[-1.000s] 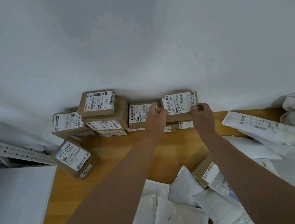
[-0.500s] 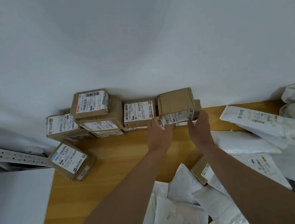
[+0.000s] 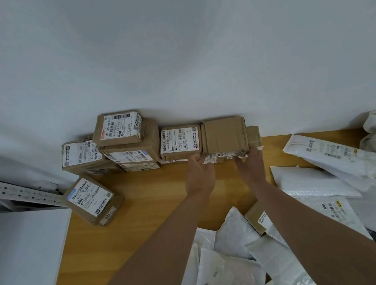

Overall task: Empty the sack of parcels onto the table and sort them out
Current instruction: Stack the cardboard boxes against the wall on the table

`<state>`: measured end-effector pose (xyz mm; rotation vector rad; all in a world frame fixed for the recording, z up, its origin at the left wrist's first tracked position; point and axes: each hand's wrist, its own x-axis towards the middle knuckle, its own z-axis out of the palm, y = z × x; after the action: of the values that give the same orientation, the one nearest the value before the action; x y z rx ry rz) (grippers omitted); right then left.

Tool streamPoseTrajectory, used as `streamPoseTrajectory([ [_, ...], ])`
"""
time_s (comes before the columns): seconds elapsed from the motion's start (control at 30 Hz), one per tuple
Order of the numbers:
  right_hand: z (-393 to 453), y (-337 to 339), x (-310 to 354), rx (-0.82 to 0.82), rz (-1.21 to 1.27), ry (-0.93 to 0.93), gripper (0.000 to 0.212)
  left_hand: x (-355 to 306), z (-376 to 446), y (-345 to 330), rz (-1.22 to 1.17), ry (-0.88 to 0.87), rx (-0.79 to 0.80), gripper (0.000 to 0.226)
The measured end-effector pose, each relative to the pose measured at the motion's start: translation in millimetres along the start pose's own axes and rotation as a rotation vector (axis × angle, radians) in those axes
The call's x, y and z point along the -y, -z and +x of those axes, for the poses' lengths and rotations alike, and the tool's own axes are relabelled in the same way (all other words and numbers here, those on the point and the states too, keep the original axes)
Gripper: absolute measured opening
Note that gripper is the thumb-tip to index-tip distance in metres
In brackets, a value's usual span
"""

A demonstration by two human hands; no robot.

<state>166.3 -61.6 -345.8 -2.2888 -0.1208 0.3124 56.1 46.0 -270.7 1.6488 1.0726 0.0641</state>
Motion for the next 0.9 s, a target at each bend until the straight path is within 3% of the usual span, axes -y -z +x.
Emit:
streamPoseTrajectory([
  [0.13,-19,-7,2,-0.018,0.069,-0.217,0.068,9,-1,14,-0.005,0.026,-0.06,0.019],
  [0.23,-49,-27,7,0.013,0.069,-0.337,0.052,28,-1,35,-0.049,0.045,-0.157,0.007],
  [0.4,-102,-85,38,0.346,-0.07,-0.162,0.023,81,4,89,-0.1,0.155,-0.406,0.006],
  [0.53,-136,-132,88,0.638,-0.086,0.005,0.015,117,9,152,0.004,0.251,-0.704,0.043],
  [0.6,-151,-154,115,0.758,-0.088,0.05,0.026,138,14,186,-0.024,0.33,-0.771,0.061],
  [0.67,-159,-171,138,0.834,-0.091,0.056,0.048,150,18,211,-0.039,0.399,-0.742,0.072],
  [0.9,-177,-213,182,1.041,0.004,-0.107,0.096,180,25,241,-0.23,0.437,-0.542,0.063],
])
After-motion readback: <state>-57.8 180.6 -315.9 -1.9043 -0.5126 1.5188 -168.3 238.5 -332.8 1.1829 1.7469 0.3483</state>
